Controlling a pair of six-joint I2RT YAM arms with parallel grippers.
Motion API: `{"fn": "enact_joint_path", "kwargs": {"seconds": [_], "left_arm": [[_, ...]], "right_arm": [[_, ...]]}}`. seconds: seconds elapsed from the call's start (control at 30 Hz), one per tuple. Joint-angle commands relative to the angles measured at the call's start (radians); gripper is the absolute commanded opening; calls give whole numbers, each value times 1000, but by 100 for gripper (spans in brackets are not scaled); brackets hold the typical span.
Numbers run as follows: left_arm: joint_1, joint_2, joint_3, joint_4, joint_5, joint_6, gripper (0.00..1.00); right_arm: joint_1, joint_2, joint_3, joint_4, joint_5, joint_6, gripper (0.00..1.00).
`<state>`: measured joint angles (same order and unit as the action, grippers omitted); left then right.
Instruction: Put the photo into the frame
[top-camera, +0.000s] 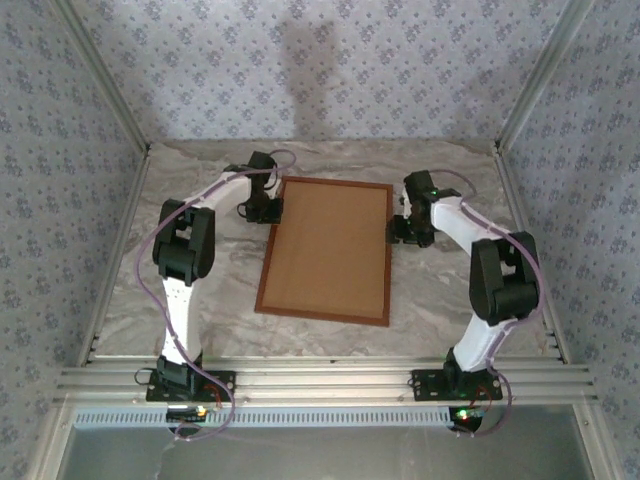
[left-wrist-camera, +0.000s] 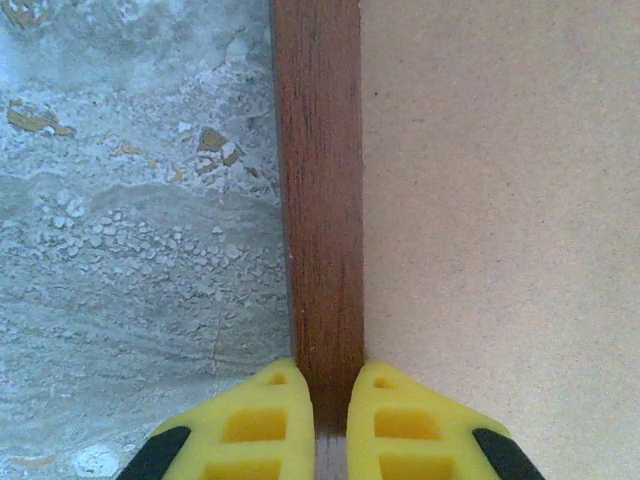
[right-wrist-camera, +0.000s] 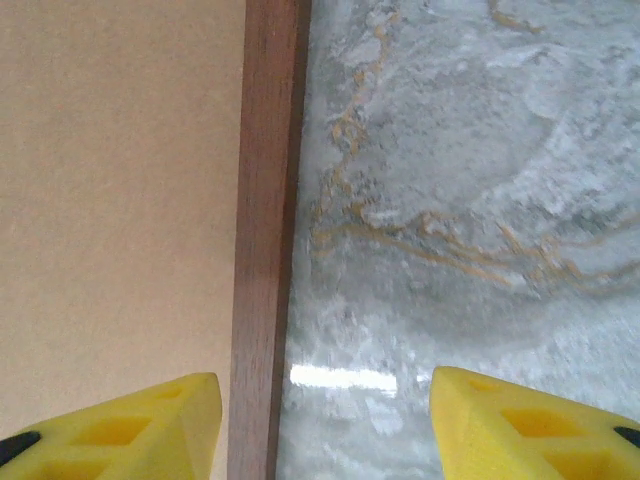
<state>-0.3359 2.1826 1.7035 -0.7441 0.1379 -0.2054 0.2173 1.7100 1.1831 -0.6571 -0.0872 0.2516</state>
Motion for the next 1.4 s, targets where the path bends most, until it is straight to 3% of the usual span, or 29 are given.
{"fn": "enact_joint_path", "kwargs": {"seconds": [0.0, 0.3, 0.53, 0.87, 1.37], "left_arm": [[-2, 38, 16, -39, -44, 31, 0], [-2, 37, 4, -41, -43, 31, 0], [-2, 30, -4, -40, -40, 32, 0], [-2, 31, -5, -43, -38, 32, 0], [-2, 35, -10, -40, -37, 31, 0]], "right_arm": [[-17, -67, -58, -12, 28, 51, 58], [12, -200, -217, -28, 12, 134, 57], [67, -314, -358, 44, -68, 229, 55], [140, -266, -389, 88, -93, 244, 52], [171, -222, -366, 60, -24, 248, 52]]}}
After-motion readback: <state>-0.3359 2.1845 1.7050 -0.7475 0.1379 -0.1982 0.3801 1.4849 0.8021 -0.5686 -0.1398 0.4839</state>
